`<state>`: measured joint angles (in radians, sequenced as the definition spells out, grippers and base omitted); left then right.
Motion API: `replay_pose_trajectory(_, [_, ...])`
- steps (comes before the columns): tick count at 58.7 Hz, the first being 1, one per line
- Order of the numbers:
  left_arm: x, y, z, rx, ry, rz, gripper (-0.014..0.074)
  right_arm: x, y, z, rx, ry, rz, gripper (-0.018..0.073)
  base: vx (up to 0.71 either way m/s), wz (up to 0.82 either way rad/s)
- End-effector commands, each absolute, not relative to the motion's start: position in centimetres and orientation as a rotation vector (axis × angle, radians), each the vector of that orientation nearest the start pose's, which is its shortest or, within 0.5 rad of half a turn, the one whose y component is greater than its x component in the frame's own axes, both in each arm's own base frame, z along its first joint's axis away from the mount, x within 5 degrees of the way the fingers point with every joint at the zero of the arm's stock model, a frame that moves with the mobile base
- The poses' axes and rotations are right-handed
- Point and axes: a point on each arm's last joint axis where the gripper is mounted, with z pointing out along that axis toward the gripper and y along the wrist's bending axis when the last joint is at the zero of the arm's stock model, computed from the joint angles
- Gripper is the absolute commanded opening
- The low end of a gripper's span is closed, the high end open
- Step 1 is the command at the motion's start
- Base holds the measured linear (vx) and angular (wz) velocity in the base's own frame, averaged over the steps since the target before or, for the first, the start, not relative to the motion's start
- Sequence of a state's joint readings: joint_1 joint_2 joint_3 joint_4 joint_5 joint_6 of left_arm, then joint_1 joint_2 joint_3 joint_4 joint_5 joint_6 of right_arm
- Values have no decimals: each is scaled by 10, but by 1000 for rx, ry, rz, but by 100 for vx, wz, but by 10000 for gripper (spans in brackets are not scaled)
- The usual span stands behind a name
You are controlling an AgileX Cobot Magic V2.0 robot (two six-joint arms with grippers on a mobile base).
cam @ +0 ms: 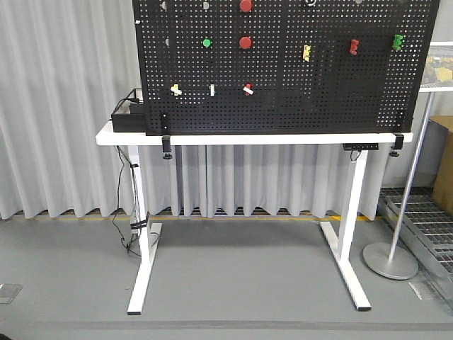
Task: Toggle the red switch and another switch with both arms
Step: 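Drive the base forward toward the black pegboard with the switches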
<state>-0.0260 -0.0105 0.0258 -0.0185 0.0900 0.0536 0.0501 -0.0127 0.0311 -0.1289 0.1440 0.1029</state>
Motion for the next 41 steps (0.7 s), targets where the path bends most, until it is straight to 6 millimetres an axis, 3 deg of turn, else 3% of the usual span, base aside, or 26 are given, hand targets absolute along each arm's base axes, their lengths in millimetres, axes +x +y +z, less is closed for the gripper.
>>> replay_pose_trajectory(1, [57, -1, 199, 39, 1518, 3, 2, 57, 2, 196, -59, 1563, 0, -6, 1, -3])
replay_pose_trajectory(41, [57, -1, 199, 39, 1518, 3, 2, 57, 2, 196, -59, 1563, 0, -6, 1, -1])
